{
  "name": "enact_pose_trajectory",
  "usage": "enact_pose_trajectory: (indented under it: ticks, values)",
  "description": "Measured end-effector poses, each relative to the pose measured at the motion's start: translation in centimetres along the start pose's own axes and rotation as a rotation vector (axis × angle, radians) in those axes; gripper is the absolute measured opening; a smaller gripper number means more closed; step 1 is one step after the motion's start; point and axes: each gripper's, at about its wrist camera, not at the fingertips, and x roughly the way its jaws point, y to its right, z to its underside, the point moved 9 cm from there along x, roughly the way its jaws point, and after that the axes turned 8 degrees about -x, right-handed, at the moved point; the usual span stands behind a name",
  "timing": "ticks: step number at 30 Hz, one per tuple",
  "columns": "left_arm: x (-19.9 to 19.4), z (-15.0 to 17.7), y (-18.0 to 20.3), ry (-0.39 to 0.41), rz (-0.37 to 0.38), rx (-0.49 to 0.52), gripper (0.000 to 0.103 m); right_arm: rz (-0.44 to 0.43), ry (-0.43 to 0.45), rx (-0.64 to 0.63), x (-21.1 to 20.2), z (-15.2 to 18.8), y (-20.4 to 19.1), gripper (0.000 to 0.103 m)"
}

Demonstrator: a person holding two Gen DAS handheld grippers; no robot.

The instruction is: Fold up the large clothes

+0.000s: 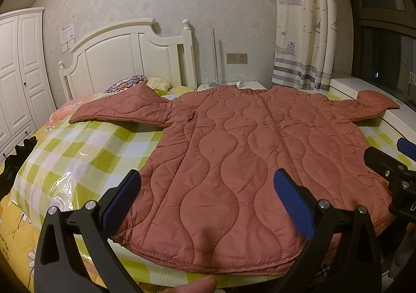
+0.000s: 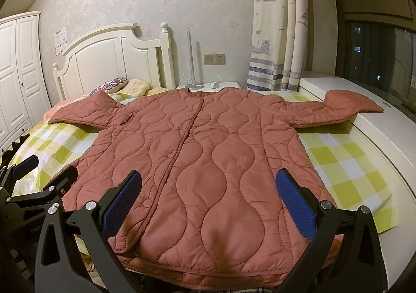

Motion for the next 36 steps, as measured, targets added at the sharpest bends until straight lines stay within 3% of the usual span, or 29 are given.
enact_pose_trajectory:
  ticks: [36]
  values:
    - [-0.05, 0.13, -0.06, -0.003, -0.001, 0.001, 0.101, -0.009, -0.014, 0.003, 0.1, 0.74, -0.35, 0.099]
